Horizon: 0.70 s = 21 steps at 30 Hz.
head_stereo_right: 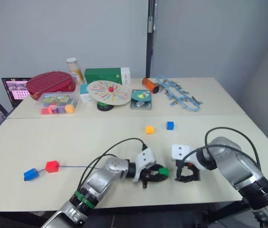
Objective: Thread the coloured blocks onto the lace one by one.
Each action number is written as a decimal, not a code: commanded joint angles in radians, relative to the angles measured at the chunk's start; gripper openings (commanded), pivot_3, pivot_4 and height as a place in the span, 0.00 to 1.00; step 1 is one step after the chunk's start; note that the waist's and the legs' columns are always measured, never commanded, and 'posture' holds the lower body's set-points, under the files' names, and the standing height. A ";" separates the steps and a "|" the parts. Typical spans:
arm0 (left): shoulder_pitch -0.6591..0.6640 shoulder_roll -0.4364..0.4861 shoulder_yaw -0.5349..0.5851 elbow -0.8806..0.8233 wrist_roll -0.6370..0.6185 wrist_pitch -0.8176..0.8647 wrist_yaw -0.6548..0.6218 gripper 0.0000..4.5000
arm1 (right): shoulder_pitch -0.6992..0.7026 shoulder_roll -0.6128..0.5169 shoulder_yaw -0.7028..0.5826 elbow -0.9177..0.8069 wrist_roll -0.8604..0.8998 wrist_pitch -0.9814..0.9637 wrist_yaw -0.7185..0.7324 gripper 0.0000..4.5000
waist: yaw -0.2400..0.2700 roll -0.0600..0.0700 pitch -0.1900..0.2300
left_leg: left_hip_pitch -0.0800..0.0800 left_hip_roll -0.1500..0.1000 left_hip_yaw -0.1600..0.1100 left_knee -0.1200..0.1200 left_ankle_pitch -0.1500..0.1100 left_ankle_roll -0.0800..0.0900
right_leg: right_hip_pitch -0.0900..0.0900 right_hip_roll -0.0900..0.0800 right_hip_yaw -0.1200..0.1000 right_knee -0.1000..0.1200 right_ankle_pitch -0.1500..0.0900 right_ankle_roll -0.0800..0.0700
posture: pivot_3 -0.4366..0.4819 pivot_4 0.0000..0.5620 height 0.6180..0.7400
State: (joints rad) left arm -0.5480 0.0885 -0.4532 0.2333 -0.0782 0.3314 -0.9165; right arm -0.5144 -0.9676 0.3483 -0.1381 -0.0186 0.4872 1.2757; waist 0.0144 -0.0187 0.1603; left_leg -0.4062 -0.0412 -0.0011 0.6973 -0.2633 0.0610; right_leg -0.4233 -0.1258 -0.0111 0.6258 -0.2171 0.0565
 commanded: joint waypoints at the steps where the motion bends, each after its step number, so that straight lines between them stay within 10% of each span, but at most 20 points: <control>1: -0.012 0.008 -0.008 -0.015 0.010 -0.009 -0.006 0.28 | -0.018 0.010 -0.011 -0.029 0.008 -0.017 0.011 1.00 | -0.001 0.000 0.000 | 0.000 0.000 0.000 0.000 0.000 0.000 | 0.000 0.000 0.000 0.000 0.000 0.000 | 0.48 0.27 1.00; 6: -0.024 0.017 -0.015 -0.001 0.017 -0.021 -0.015 0.28 | -0.015 0.020 -0.014 -0.035 0.010 -0.010 0.021 1.00 | -0.001 0.000 0.000 | 0.000 0.000 0.000 0.000 0.000 0.000 | 0.000 0.000 0.000 0.000 0.000 0.000 | 0.48 0.27 1.00; 21: -0.037 0.034 -0.011 0.014 0.019 -0.022 -0.017 0.28 | -0.014 0.044 0.003 -0.044 -0.001 -0.004 0.034 0.00 | -0.002 0.000 0.000 | 0.000 0.000 0.000 0.000 0.000 0.000 | 0.000 0.000 0.000 0.000 0.000 0.000 | 0.48 0.27 1.00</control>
State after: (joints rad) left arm -0.5787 0.1173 -0.4645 0.2510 -0.0709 0.3090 -0.9322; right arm -0.5153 -0.9195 0.3614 -0.1563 -0.0197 0.4865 1.3067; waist 0.0127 -0.0187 0.1603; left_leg -0.4060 -0.0410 -0.0011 0.6973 -0.2632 0.0608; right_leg -0.4233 -0.1256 -0.0111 0.6260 -0.2171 0.0564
